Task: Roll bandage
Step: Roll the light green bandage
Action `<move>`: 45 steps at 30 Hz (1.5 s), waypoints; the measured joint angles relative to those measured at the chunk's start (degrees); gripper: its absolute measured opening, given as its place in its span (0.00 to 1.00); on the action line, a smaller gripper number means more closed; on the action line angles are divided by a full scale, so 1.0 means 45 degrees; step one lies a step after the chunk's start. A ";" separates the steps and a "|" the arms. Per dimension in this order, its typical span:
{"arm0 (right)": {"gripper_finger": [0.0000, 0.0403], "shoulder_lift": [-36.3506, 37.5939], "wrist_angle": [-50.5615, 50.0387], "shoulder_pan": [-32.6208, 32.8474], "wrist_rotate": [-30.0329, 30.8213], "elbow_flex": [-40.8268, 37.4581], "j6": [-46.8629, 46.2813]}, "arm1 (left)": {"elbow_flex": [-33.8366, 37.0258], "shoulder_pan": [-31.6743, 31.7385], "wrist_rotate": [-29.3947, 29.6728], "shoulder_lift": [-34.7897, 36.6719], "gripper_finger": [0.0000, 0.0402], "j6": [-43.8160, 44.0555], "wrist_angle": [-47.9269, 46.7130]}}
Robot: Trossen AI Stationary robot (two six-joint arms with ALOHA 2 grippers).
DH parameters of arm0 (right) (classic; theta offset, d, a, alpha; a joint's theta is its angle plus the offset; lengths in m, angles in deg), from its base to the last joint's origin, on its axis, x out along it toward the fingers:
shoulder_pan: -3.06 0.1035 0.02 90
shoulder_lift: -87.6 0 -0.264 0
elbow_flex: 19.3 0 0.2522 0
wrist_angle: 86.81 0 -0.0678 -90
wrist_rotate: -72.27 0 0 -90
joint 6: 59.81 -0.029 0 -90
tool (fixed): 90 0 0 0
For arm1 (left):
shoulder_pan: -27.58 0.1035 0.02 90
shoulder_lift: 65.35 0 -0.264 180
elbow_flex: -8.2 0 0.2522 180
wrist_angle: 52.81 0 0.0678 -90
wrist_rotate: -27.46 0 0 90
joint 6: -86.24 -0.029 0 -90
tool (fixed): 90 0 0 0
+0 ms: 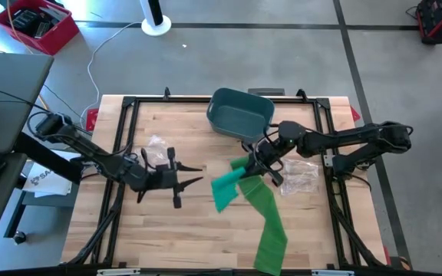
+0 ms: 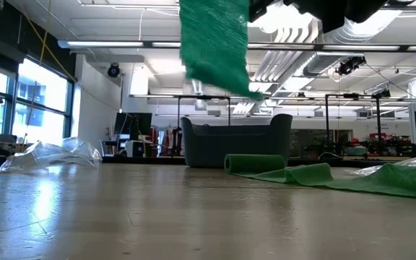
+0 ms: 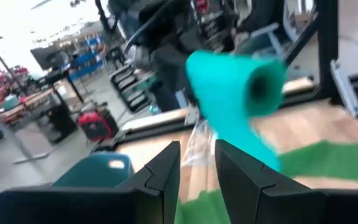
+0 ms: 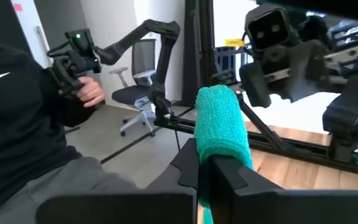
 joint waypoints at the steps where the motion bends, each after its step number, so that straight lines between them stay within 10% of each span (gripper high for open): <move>1: 0.00 0.0000 0.0035 -0.0004 0.0001 -0.0004 -0.0084 | 0.0000 -0.0038 -0.0067 -0.0062 0.25 0.0040 0.0321; 18: 0.00 0.0000 0.0329 -0.0078 0.0040 -0.0002 -0.0618 | 0.0005 0.0937 -0.3327 -0.1550 0.48 0.1801 0.2426; 24: 0.00 0.0000 0.0334 -0.0078 0.0044 -0.0002 -0.0619 | 0.0005 0.1208 -0.1850 -0.2379 0.47 0.1230 0.3325; 37: 0.00 0.0000 0.0334 -0.0049 -0.1068 0.0000 -0.1067 | -0.0437 0.1716 -0.0716 -0.3018 0.03 -0.2609 0.4575; 45: 0.00 0.0000 0.0281 0.0236 -0.1318 -0.0004 -0.1054 | -0.2006 0.2040 -0.2630 -0.3020 0.01 -0.4475 0.3853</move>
